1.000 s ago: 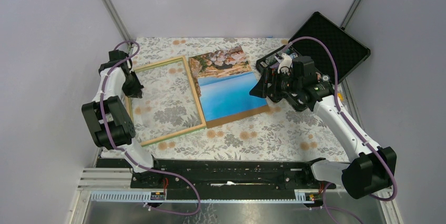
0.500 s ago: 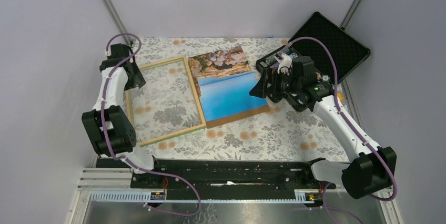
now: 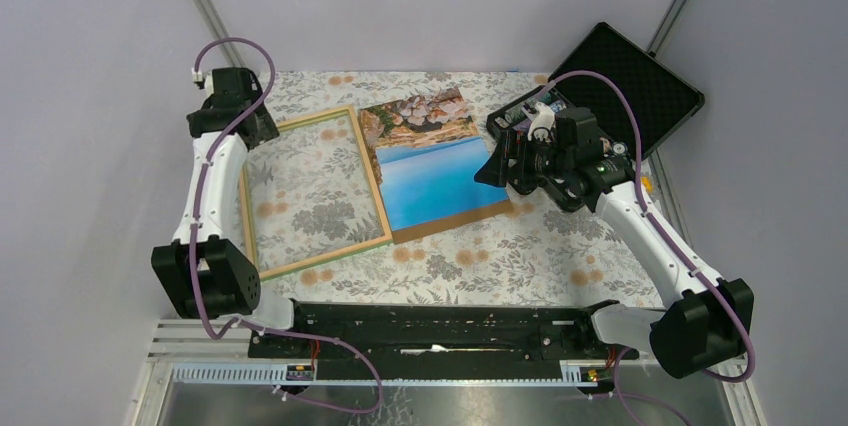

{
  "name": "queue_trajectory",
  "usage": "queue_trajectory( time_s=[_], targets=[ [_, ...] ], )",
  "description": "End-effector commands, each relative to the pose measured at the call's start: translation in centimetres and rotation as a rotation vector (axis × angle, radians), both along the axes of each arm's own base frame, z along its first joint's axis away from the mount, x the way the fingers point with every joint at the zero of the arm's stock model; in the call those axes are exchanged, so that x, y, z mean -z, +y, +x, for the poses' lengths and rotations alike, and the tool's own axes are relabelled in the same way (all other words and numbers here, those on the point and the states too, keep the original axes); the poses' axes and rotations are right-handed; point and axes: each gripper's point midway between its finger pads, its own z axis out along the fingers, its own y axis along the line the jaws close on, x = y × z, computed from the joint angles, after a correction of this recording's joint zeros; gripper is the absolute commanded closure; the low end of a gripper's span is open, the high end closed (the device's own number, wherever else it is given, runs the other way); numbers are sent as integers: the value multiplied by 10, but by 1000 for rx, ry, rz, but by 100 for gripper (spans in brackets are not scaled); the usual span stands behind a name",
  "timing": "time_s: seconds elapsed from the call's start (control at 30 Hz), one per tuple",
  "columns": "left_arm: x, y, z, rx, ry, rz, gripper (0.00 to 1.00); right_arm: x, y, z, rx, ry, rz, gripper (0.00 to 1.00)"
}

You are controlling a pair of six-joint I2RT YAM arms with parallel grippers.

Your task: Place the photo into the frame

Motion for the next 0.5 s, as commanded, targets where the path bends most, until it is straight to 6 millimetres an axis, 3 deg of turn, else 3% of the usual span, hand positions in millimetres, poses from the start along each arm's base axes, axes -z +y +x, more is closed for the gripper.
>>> queue_trajectory(
  time_s=[0.0,0.13,0.23,0.37,0.47],
  targets=[
    [9,-24,13,82,-62,-118,1,-6,1,2,-5,-56,-10,0],
    [39,-55,12,99,-78,-305,1,-6,-1,2,-1,-59,-17,0],
    [68,-77,-6,42,-38,-438,1,-5,0,2,-3,-52,-17,0],
    [104,-96,-53,-68,77,-473,1,-3,1,2,-11,-41,-14,0],
    [121,-94,-93,-281,116,-472,1,-2,3,2,-17,-33,-10,0]
  ],
)
